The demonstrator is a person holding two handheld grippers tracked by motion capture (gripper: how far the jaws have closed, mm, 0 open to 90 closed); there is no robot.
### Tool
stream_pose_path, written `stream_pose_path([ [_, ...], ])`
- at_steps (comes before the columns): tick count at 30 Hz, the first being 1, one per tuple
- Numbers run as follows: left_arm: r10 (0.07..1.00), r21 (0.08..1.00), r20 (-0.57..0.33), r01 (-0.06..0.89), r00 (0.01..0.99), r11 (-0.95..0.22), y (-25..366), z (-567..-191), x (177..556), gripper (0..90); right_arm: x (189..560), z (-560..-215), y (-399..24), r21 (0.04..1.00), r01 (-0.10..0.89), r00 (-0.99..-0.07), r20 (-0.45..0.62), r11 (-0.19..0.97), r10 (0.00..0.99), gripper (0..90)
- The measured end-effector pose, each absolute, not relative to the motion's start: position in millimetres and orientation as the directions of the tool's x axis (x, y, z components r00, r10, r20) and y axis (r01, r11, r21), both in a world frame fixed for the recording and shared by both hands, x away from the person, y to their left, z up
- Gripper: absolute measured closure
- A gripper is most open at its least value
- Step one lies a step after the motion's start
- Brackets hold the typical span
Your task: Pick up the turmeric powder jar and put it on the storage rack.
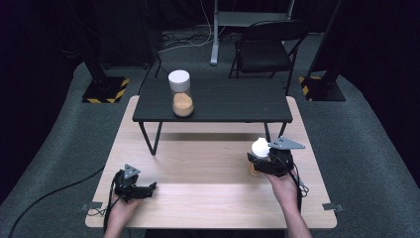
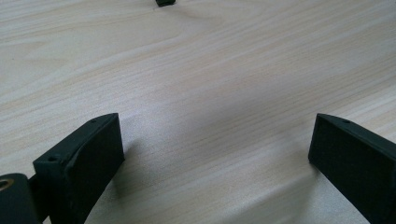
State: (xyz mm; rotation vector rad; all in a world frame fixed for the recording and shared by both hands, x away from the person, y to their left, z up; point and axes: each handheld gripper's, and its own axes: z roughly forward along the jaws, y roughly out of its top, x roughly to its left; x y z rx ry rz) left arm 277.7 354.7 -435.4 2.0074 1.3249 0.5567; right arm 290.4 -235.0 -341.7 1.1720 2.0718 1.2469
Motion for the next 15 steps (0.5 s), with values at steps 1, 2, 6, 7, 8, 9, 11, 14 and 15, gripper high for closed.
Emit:
stream_pose_path([
  [1, 0.918, 0.722, -0.008, 0.637, 0.396, -0.269, 354.7, -435.4, 277.6, 2.7, 290.6, -338.9, -235.4, 0.87, 0.436, -0.538, 0.047, 0.23, 0.841, 29.1],
  [2, 0.918, 0.722, -0.007, 0.637, 0.396, -0.269, 354.7, -435.4, 277.7, 2.7, 290.6, -336.5, -236.3, 0.871, 0.434, -0.542, 0.048, 0.23, 0.839, 29.1],
  [6, 0.918, 0.722, -0.008, 0.637, 0.396, -0.269, 354.7, -435.4, 277.6, 2.7, 289.6, -325.7, -237.5, 0.874, 0.426, -0.548, 0.044, 0.233, 0.835, 29.2],
  [7, 0.918, 0.722, -0.008, 0.637, 0.396, -0.269, 354.7, -435.4, 277.7, 2.7, 289.3, -322.5, -237.3, 0.874, 0.426, -0.548, 0.043, 0.235, 0.835, 29.2],
  [8, 0.918, 0.722, -0.007, 0.637, 0.396, -0.269, 354.7, -435.4, 277.7, 2.7, 289.1, -319.0, -237.2, 0.875, 0.422, -0.549, 0.037, 0.239, 0.835, 29.2],
  [9, 0.918, 0.722, -0.008, 0.637, 0.396, -0.269, 354.7, -435.4, 277.6, 2.7, 288.9, -317.0, -237.3, 0.875, 0.42, -0.549, 0.036, 0.239, 0.835, 29.2],
  [11, 0.918, 0.722, -0.008, 0.637, 0.396, -0.269, 354.7, -435.4, 277.6, 2.7, 289.6, -312.3, -239.4, 0.877, 0.42, -0.553, 0.045, 0.231, 0.832, 29.2],
  [14, 0.918, 0.722, -0.008, 0.637, 0.396, -0.269, 354.7, -435.4, 277.6, 2.7, 288.8, -305.1, -239.6, 0.881, 0.412, -0.552, 0.037, 0.233, 0.833, 29.3],
  [15, 0.918, 0.722, -0.008, 0.637, 0.396, -0.269, 354.7, -435.4, 277.7, 2.7, 289.2, -302.7, -240.2, 0.882, 0.41, -0.552, 0.036, 0.233, 0.833, 29.2],
])
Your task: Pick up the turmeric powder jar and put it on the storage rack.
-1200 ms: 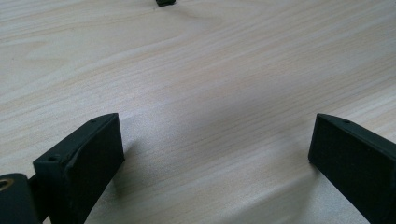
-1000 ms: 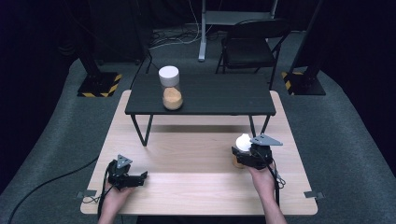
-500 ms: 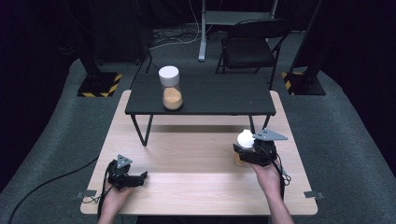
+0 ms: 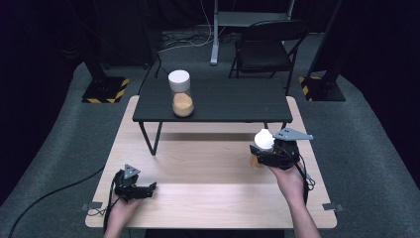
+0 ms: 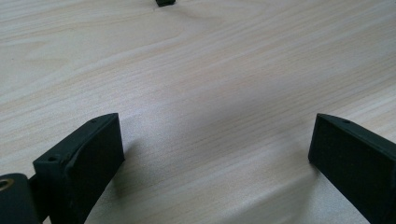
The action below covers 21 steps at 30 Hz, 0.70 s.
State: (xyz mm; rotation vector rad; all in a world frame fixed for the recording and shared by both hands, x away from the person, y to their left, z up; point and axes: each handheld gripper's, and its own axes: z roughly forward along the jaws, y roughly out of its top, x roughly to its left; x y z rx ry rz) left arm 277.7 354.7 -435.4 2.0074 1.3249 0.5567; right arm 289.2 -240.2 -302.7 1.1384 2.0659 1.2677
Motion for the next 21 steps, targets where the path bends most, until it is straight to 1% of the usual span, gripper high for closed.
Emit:
stream_pose_path([
  [21, 0.918, 0.722, -0.008, 0.637, 0.396, -0.269, 354.7, -435.4, 277.6, 2.7, 299.5, -262.3, -238.2, 0.883, 0.399, -0.558, 0.021, 0.246, 0.83, 29.4],
])
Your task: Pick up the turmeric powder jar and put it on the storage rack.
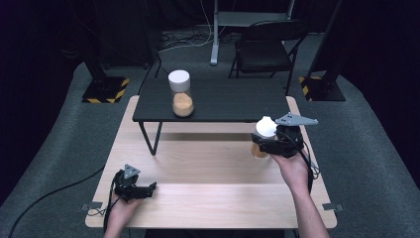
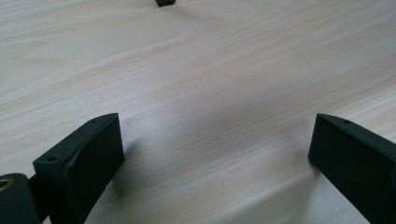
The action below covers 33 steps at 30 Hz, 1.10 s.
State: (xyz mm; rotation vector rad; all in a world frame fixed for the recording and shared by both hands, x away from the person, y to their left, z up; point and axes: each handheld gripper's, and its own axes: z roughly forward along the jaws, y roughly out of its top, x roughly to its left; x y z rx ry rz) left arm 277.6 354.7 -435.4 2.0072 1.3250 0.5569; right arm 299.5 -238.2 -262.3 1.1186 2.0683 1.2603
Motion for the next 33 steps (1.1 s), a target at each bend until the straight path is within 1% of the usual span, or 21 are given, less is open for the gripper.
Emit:
stream_pose_path([
  [14, 0.918, 0.722, -0.007, 0.637, 0.396, -0.269, 354.7, -435.4, 277.6, 2.8, 305.5, -230.0, -234.8, 0.895, 0.373, -0.552, 0.001, 0.246, 0.834, 29.4],
  [23, 0.917, 0.722, -0.007, 0.636, 0.399, -0.271, 354.8, -435.4, 277.7, 2.8, 316.9, -218.7, -233.4, 0.893, 0.381, -0.546, 0.009, 0.239, 0.838, 29.5],
  [33, 0.917, 0.723, -0.006, 0.636, 0.399, -0.271, 354.8, -435.4, 277.6, 2.8, 325.8, -201.5, -227.6, 0.897, 0.368, -0.542, -0.007, 0.244, 0.841, 29.6],
])
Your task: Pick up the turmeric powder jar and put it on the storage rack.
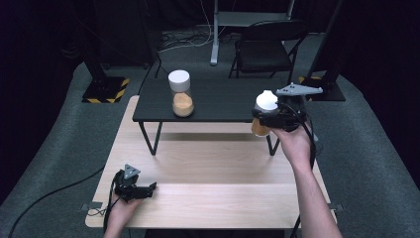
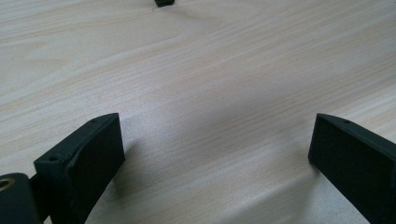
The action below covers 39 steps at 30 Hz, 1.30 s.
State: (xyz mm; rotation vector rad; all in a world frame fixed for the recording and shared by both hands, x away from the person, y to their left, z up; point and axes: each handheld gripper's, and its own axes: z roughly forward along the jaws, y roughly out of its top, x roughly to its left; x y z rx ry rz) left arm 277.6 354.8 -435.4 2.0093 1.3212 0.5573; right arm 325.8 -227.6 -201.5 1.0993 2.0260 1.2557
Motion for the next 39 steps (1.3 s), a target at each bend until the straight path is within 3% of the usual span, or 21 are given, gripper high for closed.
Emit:
stream_pose_path([
  [17, 0.917, 0.726, -0.004, 0.631, 0.399, -0.272, 354.4, -436.1, 277.2, 3.0, 356.6, -186.8, -216.4, 0.902, 0.364, -0.522, -0.011, 0.234, 0.853, 29.8],
  [39, 0.917, 0.727, -0.006, 0.631, 0.4, -0.271, 354.3, -436.2, 277.7, 3.0, 387.5, -197.1, -201.3, 0.916, 0.348, -0.475, -0.011, 0.199, 0.88, 29.8],
])
